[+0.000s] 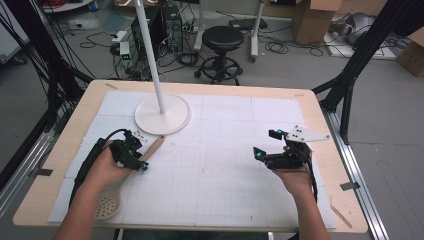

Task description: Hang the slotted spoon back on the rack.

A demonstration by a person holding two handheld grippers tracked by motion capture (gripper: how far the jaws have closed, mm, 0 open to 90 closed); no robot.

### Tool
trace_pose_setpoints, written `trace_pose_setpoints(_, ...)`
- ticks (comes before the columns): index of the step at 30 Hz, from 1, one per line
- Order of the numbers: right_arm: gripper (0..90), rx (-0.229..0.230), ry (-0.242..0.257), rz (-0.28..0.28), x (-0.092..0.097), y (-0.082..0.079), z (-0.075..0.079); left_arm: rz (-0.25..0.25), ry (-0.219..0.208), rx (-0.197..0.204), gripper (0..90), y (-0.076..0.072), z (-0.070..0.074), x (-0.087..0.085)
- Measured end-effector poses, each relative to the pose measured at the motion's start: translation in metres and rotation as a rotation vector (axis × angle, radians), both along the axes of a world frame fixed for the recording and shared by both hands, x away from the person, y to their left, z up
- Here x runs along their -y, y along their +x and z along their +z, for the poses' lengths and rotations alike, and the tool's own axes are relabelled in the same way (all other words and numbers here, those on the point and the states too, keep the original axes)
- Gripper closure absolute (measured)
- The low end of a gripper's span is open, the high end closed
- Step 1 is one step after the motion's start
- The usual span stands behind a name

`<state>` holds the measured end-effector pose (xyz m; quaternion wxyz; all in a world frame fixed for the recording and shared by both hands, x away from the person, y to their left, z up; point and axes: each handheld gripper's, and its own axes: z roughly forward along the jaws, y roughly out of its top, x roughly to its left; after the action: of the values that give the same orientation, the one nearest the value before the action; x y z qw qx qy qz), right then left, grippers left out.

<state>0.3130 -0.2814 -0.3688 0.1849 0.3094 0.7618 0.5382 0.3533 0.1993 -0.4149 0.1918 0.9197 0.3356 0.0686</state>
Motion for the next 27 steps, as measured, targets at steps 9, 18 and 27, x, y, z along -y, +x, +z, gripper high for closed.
trace_pose_setpoints(9,11.3,0.001,0.0,-0.001,0.001,0.0,-0.001,0.023,0.032,-0.033,63.3,0.001,0.002,0.007)
trace_pose_setpoints(18,11.3,-0.004,-0.005,-0.002,0.001,0.0,-0.001,0.059,0.039,-0.036,68.3,-0.001,0.002,0.01)
trace_pose_setpoints(27,11.3,-0.004,-0.012,-0.002,0.0,0.001,-0.003,0.077,-0.014,-0.049,72.2,-0.005,0.003,0.01)
